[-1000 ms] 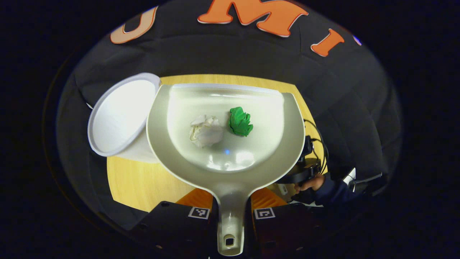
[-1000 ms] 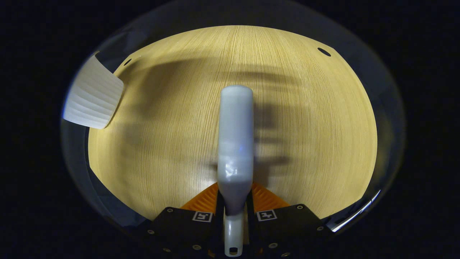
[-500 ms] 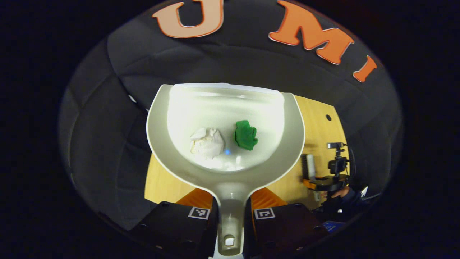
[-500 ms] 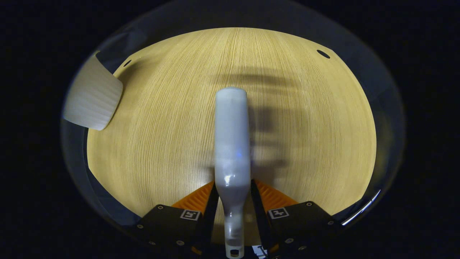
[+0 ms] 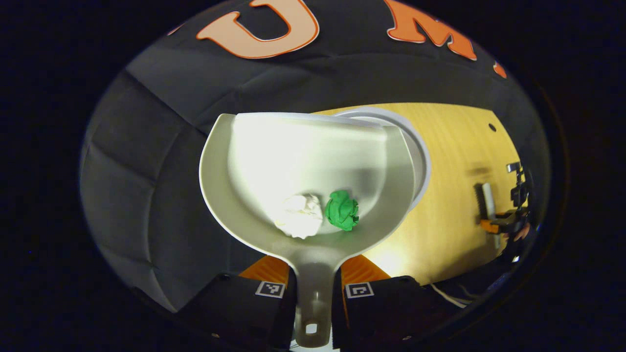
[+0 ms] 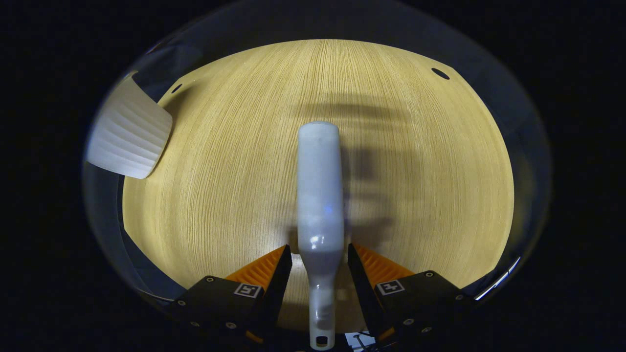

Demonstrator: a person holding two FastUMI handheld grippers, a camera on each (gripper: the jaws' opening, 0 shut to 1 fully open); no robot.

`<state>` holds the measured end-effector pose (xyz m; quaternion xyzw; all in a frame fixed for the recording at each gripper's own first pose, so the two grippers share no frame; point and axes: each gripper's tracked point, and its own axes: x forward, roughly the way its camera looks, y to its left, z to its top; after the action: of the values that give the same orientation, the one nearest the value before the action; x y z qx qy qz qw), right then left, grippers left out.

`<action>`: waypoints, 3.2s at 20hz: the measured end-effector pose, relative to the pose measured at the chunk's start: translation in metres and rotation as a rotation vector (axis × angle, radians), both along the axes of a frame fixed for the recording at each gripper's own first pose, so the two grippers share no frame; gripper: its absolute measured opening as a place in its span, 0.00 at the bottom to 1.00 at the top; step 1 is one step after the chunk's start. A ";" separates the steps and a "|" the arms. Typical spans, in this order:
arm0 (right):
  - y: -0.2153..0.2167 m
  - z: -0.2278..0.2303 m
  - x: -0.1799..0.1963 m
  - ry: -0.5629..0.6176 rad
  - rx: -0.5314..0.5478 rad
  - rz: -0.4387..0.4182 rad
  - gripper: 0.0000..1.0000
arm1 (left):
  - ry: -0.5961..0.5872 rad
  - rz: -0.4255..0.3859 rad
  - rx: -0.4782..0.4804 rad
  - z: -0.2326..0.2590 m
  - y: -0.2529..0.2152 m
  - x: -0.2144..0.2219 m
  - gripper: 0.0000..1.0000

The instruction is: Pick up the small broom and dustpan from the desktop, sweep the trash into the dustpan with the broom, and then empty the trash into the garbage bin.

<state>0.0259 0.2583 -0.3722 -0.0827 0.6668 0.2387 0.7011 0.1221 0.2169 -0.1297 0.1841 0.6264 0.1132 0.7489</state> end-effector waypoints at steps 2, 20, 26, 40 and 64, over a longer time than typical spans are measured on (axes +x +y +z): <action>-0.002 0.001 0.001 0.002 0.002 -0.005 0.71 | 0.029 -0.044 0.083 0.013 0.007 0.003 0.30; -0.002 0.003 0.002 0.011 0.024 -0.011 0.71 | 0.086 -0.382 0.562 0.050 0.004 0.049 0.30; -0.002 0.005 0.001 0.015 0.027 -0.008 0.71 | -0.100 -0.100 0.158 -0.002 -0.039 0.062 0.30; 0.001 0.021 -0.004 0.017 0.057 -0.020 0.71 | -0.264 0.128 -0.509 -0.053 -0.190 0.101 0.30; -0.004 0.025 -0.026 0.046 0.049 -0.039 0.71 | 0.002 0.073 -0.629 -0.253 -0.341 0.077 0.31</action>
<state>0.0001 0.2543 -0.3476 -0.0468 0.6783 0.2432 0.6918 0.1991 -0.1242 -0.3832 -0.0789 0.6376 -0.0597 0.7640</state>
